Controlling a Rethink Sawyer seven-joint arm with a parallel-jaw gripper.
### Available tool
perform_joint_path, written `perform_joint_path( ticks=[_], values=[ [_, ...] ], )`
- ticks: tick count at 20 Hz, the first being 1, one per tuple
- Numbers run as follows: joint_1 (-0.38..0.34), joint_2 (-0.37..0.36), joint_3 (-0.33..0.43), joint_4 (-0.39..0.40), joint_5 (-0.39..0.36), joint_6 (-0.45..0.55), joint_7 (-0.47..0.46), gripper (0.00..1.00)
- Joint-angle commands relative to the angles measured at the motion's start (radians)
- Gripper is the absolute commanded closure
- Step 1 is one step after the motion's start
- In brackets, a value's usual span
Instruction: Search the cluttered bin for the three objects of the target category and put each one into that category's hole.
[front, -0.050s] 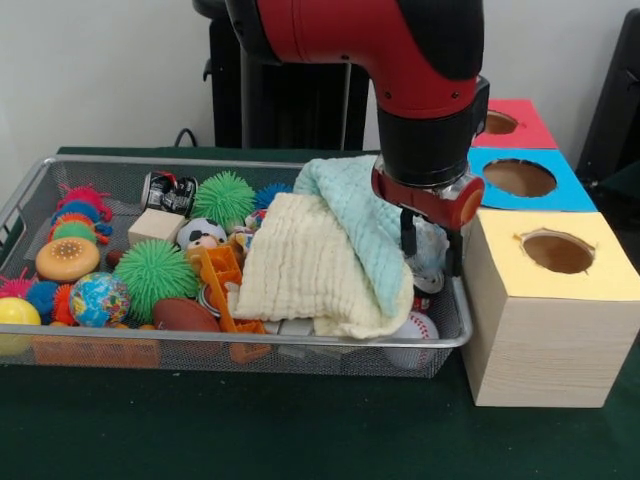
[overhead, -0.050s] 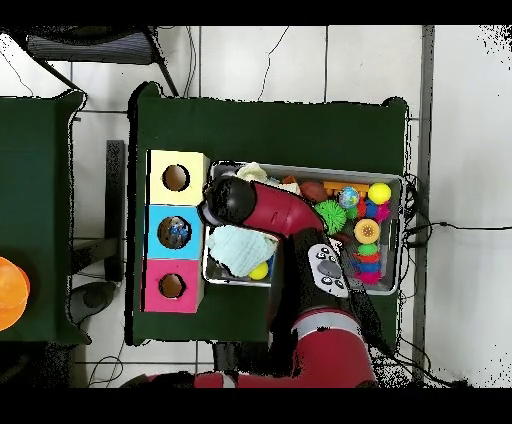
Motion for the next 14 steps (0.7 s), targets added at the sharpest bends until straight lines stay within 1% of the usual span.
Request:
perform_joint_path(
  ticks=[1,4,8,10,14],
  values=[
    [0.033,0.135,0.004,0.032,-0.005,0.113,0.114,0.00],
    [0.028,0.143,0.009,0.017,-0.004,0.158,0.094,0.00],
    [0.033,0.151,-0.001,-0.019,-0.041,0.245,0.036,0.00],
    [0.040,0.154,-0.007,-0.036,-0.062,0.260,0.014,0.00],
    [0.041,0.159,-0.003,-0.058,-0.065,0.327,0.004,0.00]
  ],
)
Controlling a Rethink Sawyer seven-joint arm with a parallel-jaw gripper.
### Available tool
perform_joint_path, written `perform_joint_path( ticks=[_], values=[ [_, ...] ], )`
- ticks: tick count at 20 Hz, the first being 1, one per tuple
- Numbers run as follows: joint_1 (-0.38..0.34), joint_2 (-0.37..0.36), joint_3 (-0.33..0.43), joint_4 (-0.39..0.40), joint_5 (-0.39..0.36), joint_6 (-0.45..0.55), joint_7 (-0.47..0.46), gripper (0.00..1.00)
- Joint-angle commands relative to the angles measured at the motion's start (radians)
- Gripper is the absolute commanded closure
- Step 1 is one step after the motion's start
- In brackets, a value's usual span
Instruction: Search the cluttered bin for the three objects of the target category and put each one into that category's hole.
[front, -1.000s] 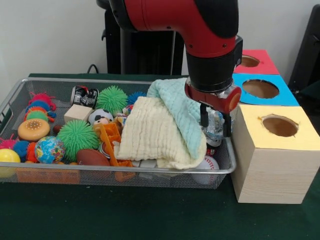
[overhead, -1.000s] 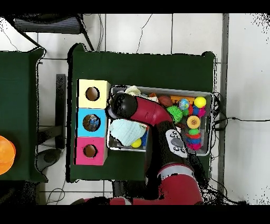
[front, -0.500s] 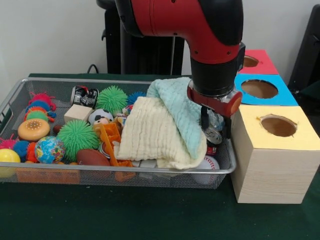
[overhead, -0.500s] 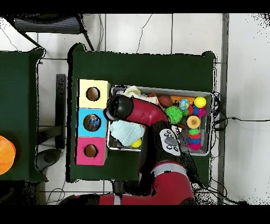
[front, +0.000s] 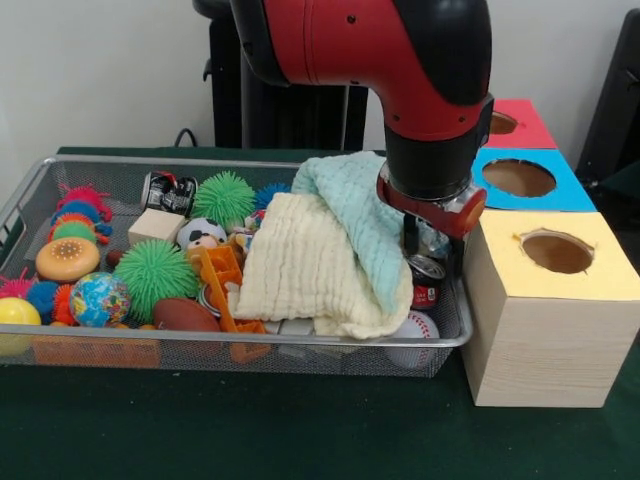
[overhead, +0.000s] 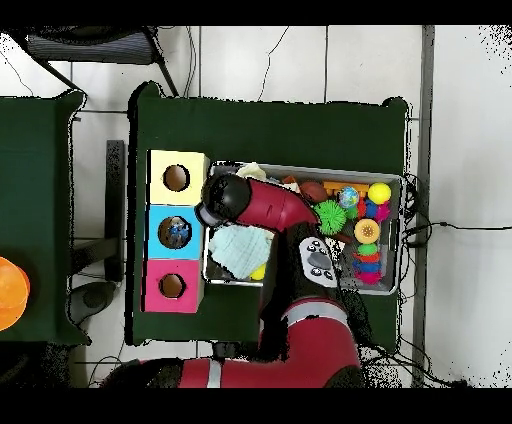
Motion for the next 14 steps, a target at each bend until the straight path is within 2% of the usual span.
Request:
perform_joint_path(
  ticks=[1,6,7,11,14],
  values=[
    [0.015,0.109,0.022,-0.002,-0.068,0.222,0.002,0.00],
    [0.008,0.117,0.029,-0.043,-0.097,0.315,-0.049,0.00],
    [0.006,0.119,0.033,-0.052,-0.103,0.338,-0.063,1.00],
    [-0.011,0.138,0.052,-0.114,-0.134,0.453,-0.113,1.00],
    [-0.014,0.120,0.051,-0.131,-0.149,0.479,-0.102,1.00]
  ],
)
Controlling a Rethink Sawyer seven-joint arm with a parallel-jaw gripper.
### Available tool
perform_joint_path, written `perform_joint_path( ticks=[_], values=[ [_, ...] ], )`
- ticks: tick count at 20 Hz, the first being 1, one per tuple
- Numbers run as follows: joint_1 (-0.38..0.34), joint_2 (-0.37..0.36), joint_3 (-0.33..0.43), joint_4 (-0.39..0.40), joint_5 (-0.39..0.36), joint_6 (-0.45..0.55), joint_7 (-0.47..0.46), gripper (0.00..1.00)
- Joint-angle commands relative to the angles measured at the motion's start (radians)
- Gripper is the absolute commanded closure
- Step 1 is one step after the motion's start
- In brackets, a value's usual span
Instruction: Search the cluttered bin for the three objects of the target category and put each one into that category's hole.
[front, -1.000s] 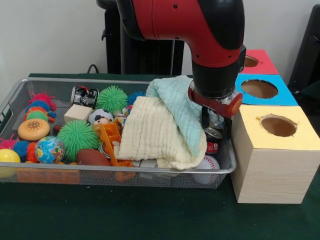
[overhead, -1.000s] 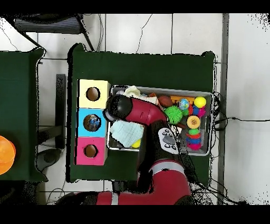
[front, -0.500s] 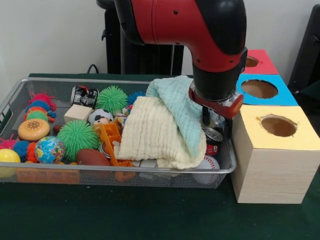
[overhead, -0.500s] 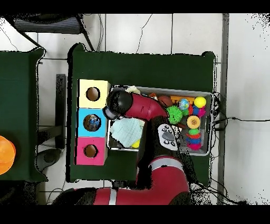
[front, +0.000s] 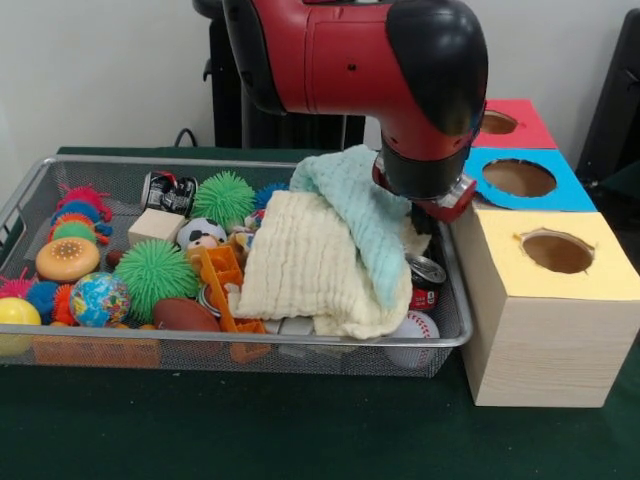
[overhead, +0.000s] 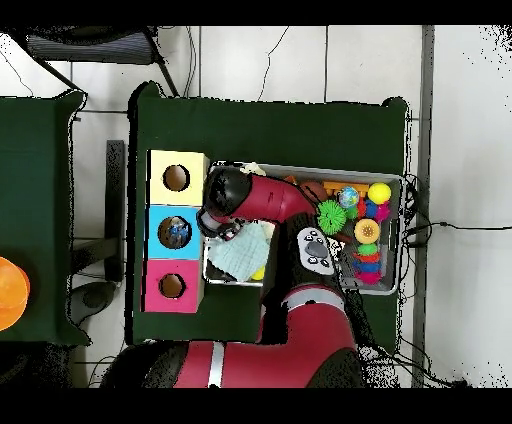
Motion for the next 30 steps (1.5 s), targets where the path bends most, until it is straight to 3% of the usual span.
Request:
perform_joint_path(
  ticks=[1,4,9,11,13,16,17,24,30],
  values=[
    [-0.015,0.052,0.053,-0.062,-0.087,0.185,-0.098,1.00],
    [-0.034,0.055,0.064,-0.073,-0.105,0.195,-0.113,1.00],
    [-0.060,0.029,0.084,-0.022,-0.106,0.046,-0.101,1.00],
    [-0.074,0.002,0.095,0.025,-0.095,-0.036,-0.085,1.00],
    [-0.085,-0.054,0.103,0.097,-0.093,-0.179,-0.060,1.00],
    [-0.074,-0.117,0.079,0.136,-0.115,-0.179,-0.052,1.00],
    [-0.072,-0.138,0.072,0.149,-0.120,-0.183,-0.047,0.00],
    [-0.076,-0.224,0.055,0.201,-0.115,-0.229,-0.033,0.00],
    [-0.085,-0.176,0.051,0.190,-0.125,-0.213,-0.030,0.00]
  ],
)
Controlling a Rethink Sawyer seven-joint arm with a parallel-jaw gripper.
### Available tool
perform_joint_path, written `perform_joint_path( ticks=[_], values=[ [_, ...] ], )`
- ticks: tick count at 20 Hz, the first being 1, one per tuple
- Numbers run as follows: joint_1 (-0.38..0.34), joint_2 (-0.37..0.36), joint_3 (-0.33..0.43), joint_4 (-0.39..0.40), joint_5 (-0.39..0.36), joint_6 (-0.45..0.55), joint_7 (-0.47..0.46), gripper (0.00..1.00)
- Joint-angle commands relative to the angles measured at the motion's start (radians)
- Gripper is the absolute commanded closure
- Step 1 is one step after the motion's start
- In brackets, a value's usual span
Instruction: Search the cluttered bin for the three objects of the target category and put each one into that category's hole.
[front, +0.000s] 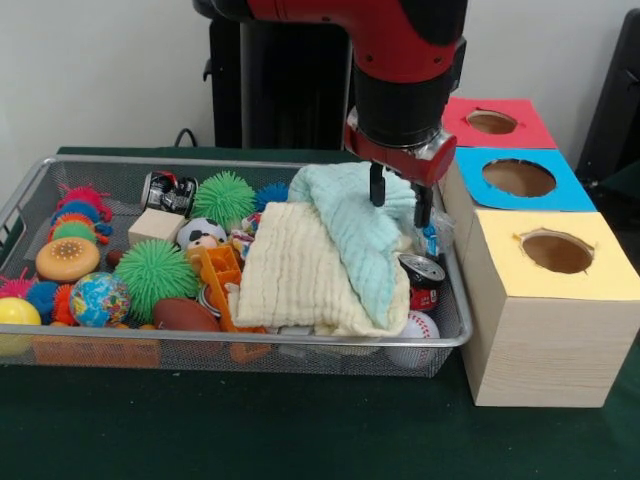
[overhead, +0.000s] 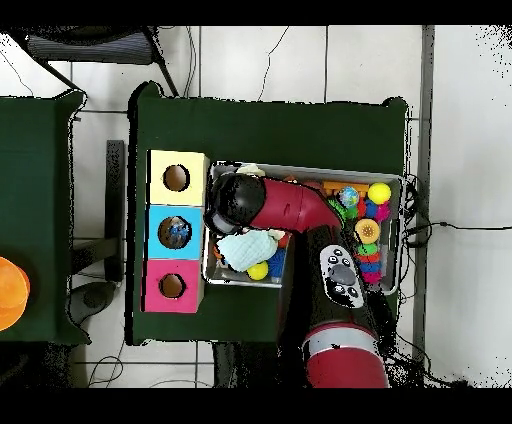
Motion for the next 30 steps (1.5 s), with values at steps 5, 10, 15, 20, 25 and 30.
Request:
perform_joint_path(
  ticks=[5,10,15,20,25,30],
  values=[
    [-0.043,0.053,0.044,0.064,-0.045,-0.016,-0.027,0.00],
    [-0.035,0.105,0.030,0.088,0.000,-0.081,0.074,0.00],
    [-0.020,0.129,-0.003,0.123,0.081,-0.102,0.212,0.00],
    [-0.029,0.109,-0.018,0.161,0.171,-0.120,0.269,0.00],
    [-0.042,0.111,-0.014,0.173,0.236,-0.133,0.252,0.00],
    [-0.040,0.123,0.007,0.181,0.272,-0.193,0.213,0.00]
  ],
)
